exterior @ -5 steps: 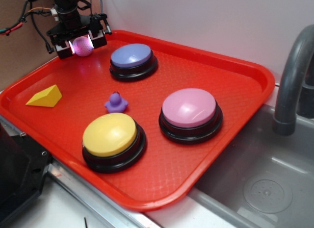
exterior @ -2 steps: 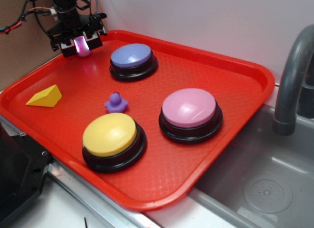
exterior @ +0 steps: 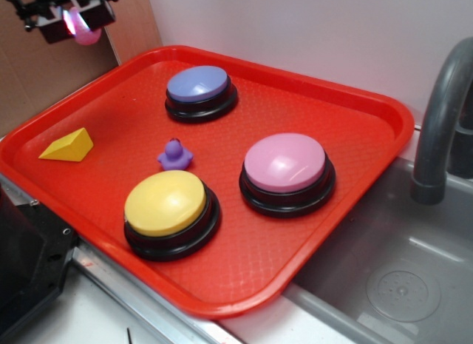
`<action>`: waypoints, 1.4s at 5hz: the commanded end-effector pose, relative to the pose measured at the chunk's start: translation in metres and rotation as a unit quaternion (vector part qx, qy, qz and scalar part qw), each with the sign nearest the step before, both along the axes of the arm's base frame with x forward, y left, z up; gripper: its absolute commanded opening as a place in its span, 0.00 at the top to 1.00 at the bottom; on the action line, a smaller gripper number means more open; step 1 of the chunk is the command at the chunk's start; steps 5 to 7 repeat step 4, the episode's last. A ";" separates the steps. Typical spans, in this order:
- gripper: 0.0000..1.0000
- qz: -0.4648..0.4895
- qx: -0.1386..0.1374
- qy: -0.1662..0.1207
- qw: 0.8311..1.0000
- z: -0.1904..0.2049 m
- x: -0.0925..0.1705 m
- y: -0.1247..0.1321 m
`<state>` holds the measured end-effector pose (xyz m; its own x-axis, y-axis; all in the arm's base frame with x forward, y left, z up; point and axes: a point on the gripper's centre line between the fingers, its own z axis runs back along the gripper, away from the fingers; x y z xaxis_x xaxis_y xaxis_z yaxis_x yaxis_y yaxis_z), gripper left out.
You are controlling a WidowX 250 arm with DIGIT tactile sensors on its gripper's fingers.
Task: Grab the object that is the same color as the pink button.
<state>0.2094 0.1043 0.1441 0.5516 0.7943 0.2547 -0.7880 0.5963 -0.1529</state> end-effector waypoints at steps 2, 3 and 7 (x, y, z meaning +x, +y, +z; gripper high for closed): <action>1.00 -0.151 -0.026 0.009 0.988 0.053 -0.026 -0.031; 1.00 -0.180 -0.025 0.021 0.983 0.055 -0.025 -0.036; 1.00 -0.184 -0.015 0.021 0.983 0.058 -0.028 -0.030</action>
